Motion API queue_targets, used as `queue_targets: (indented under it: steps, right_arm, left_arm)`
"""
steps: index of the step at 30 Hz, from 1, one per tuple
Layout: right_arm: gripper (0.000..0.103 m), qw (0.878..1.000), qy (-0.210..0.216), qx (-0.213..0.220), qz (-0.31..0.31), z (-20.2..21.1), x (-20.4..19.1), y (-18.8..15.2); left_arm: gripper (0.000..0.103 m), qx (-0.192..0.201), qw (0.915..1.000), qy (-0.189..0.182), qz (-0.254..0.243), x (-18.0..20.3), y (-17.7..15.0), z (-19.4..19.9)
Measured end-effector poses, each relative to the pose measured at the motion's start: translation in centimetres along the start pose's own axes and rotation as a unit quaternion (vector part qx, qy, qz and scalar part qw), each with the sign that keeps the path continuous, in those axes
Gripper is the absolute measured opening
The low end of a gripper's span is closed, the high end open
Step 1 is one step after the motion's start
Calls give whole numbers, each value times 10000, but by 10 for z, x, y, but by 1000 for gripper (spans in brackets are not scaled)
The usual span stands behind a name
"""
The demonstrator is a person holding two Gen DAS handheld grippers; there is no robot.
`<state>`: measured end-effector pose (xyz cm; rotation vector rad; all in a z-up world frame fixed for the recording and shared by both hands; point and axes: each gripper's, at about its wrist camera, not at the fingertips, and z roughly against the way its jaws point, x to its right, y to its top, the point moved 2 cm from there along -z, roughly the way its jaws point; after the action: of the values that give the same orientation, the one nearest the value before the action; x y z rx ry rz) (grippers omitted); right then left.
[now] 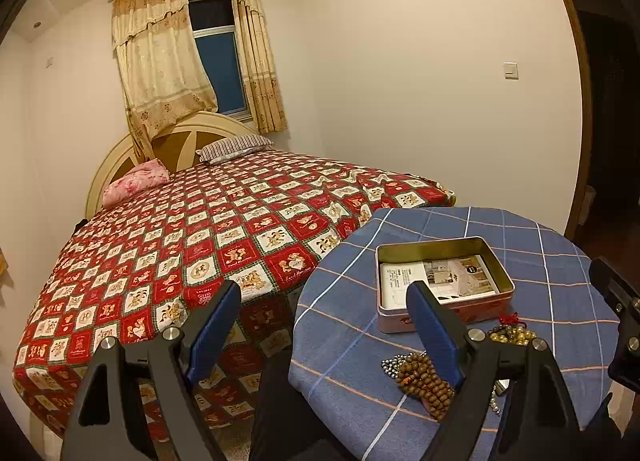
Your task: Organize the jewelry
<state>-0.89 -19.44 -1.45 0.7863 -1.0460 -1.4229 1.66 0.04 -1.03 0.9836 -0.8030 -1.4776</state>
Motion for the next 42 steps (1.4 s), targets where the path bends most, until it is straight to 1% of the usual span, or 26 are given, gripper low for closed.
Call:
queue_targets:
  steps: [42]
  right_arm:
    - [103,10000,3,-54,-21,-2,2,-3]
  left_arm:
    - [85,-89,10000,-8,-21,-4,-6,-4]
